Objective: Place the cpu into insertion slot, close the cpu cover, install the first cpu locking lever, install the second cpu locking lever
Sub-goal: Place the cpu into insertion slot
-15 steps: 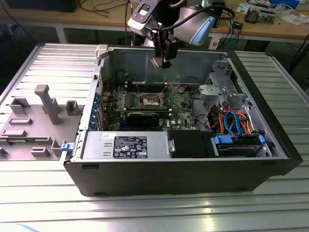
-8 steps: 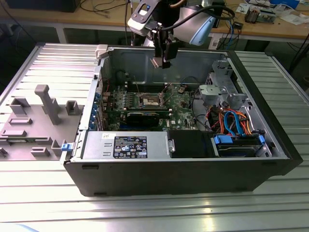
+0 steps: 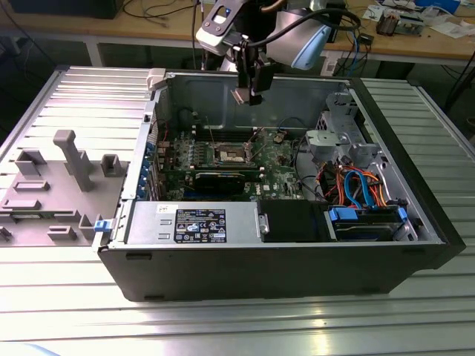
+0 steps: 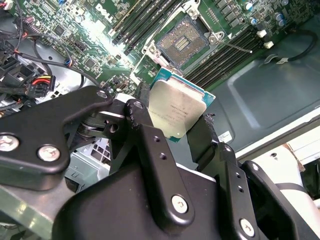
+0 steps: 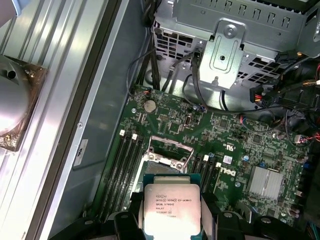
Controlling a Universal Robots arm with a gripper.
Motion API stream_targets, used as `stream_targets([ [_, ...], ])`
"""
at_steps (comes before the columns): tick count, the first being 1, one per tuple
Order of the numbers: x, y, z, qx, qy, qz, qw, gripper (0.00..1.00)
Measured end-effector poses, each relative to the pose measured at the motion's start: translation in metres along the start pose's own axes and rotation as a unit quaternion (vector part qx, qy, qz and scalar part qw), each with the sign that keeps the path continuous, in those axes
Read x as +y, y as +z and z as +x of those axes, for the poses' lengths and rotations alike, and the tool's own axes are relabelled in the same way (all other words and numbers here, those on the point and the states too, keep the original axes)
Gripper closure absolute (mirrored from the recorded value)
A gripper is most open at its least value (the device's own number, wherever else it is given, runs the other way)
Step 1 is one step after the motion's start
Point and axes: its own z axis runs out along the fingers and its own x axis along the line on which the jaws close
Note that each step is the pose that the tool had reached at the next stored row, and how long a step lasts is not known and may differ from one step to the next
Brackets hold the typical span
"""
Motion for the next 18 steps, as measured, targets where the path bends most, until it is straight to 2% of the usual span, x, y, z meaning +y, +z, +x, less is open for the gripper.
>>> stream_targets([
  [7, -0.0015, 0.0085, 0.0001, -0.0027, 0.030, -0.0006, 0.9995, 0.46],
  [10, -0.0088, 0.0095, 0.0023, -0.0029, 0.032, -0.0007, 0.9995, 0.46],
  [13, -0.0106, 0.0120, 0.0029, -0.0031, 0.034, -0.0006, 0.9994, 0.46],
  [15, -0.0106, 0.0134, 0.0029, -0.0043, 0.047, -0.0005, 0.9989, 0.46],
  [18, -0.0108, 0.0155, 0.0028, -0.0065, 0.072, -0.0010, 0.9974, 0.46],
])
